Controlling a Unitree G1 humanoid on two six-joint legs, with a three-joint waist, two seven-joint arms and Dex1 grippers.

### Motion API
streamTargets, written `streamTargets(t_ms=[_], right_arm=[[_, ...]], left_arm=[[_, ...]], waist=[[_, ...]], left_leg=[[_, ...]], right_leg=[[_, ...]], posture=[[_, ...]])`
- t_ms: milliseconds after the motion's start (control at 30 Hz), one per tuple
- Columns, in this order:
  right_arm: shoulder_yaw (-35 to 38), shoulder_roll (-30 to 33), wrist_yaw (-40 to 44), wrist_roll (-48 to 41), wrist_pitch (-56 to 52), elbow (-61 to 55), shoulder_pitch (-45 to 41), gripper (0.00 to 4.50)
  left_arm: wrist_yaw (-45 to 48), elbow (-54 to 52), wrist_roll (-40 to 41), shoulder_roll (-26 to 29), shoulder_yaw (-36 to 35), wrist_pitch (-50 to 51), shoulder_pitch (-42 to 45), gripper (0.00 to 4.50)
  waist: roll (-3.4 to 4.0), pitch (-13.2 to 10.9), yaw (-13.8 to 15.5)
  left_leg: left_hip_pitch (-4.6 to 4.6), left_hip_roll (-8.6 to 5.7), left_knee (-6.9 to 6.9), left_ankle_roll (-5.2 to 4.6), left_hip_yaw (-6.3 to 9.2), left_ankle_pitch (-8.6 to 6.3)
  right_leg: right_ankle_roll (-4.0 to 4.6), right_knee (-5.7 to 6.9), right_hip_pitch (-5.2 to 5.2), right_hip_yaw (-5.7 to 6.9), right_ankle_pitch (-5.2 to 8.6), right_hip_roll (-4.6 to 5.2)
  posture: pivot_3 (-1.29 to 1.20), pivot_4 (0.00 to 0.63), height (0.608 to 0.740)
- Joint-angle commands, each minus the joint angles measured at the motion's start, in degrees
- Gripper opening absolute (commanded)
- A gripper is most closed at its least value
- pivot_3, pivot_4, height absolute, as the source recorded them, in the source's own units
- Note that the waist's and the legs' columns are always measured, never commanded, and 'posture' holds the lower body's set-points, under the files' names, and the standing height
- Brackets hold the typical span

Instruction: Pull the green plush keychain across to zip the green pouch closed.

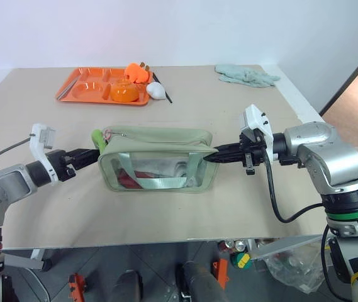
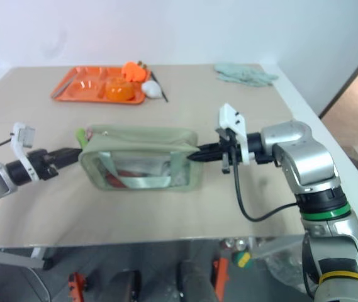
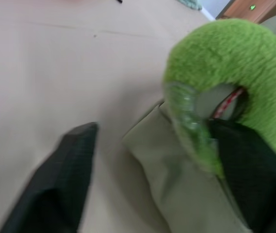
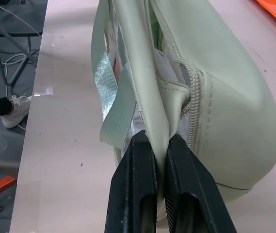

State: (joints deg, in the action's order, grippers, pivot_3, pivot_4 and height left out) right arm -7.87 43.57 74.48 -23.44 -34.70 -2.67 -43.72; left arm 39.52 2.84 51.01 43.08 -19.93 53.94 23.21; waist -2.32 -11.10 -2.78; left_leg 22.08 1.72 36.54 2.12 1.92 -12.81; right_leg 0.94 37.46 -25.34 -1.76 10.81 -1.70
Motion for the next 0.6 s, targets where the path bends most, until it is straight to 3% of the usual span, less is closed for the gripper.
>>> streamTargets(t_ms=[33,233,600], right_arm=[[0.8,0.1,-0.5,-0.5,0.0,-1.6,-0.4,0.0],[0.6,-0.4,-1.0,-0.6,0.3,-1.7,-0.1,0.0],[-0.2,-1.1,-0.9,0.0,1.0,-0.5,-0.9,0.0]], left_arm=[[-0.1,-0.2,-0.8,-0.5,0.1,-0.3,1.8,2.09],[-0.3,-1.5,-0.9,-1.2,0.2,0.5,2.6,0.08],[-1.9,-0.4,-4.4,0.1,-1.2,-2.4,7.4,0.08]], waist=[[0.0,0.0,0.0],[-0.01,0.0,0.0],[-0.01,0.0,0.0]], left_leg=[[0.0,0.0,0.0,0.0,-0.01,0.0],[0.0,0.0,0.0,0.0,-0.05,0.0],[-0.02,0.01,0.0,0.0,-0.05,0.0]], right_leg=[[0.0,0.0,0.0,0.0,0.0,0.0],[-0.01,0.0,0.0,-0.05,0.0,0.0],[-0.02,0.0,0.0,-0.06,-0.01,-0.03]], posture=[[0.0,0.15,0.74],[0.0,0.15,0.74],[0.0,0.15,0.74]])
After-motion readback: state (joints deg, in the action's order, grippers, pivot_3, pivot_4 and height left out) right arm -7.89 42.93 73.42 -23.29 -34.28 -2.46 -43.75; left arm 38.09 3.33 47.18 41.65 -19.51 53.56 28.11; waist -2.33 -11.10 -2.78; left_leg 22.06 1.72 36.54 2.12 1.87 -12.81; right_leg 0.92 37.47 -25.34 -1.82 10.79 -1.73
